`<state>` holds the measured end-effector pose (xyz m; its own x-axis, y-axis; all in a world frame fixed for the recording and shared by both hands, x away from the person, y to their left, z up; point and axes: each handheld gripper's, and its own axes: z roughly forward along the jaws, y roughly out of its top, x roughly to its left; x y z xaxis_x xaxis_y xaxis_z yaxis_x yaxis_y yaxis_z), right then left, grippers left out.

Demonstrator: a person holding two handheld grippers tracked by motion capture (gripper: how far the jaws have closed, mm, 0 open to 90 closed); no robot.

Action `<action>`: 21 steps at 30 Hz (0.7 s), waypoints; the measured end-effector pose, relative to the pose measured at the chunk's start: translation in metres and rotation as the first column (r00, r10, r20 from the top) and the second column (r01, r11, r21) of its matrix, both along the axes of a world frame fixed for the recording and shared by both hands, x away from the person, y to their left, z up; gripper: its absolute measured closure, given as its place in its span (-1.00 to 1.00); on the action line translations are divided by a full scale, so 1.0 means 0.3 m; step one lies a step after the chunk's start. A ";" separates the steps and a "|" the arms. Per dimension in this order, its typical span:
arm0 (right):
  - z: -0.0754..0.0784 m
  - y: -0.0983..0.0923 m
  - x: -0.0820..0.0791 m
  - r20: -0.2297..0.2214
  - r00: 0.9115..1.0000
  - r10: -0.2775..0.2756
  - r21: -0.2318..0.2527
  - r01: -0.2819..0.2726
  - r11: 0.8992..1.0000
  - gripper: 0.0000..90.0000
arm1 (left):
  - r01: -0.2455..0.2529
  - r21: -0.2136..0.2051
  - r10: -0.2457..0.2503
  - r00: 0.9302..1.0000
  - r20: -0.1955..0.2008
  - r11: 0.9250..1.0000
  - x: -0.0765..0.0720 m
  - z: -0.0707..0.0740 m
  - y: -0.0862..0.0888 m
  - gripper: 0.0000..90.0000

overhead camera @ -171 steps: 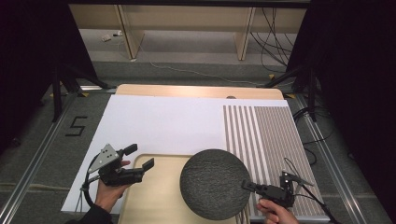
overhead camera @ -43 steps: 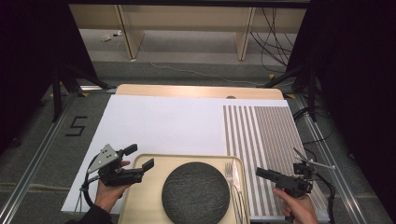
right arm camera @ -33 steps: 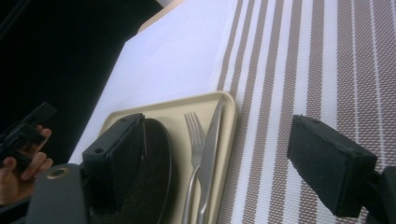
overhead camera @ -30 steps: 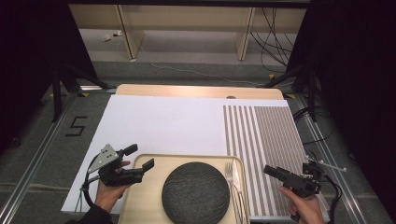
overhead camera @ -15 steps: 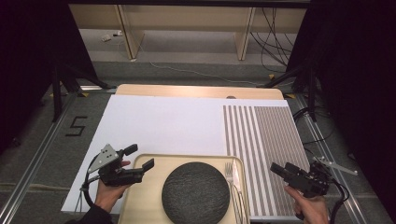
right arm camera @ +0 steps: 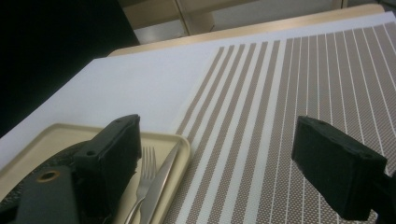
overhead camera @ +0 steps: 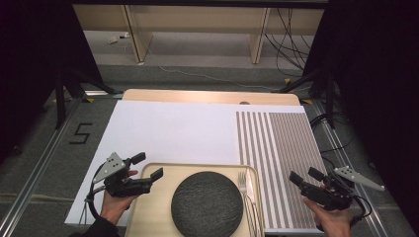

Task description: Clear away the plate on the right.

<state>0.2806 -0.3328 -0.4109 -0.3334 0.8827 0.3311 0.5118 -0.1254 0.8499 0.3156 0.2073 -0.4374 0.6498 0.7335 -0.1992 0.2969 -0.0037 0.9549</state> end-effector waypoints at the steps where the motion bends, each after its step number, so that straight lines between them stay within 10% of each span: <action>1: 0.002 0.004 -0.003 0.011 1.000 0.008 0.001 -0.008 1.000 -0.63 | 0.002 -0.001 -0.002 1.000 0.000 1.000 0.000 0.000 0.000 -0.73; 21: 0.023 0.088 -0.071 0.095 0.987 0.129 -0.101 -0.119 0.988 -0.65 | 0.000 -0.002 0.000 1.000 -0.001 1.000 -0.004 -0.001 0.005 -0.73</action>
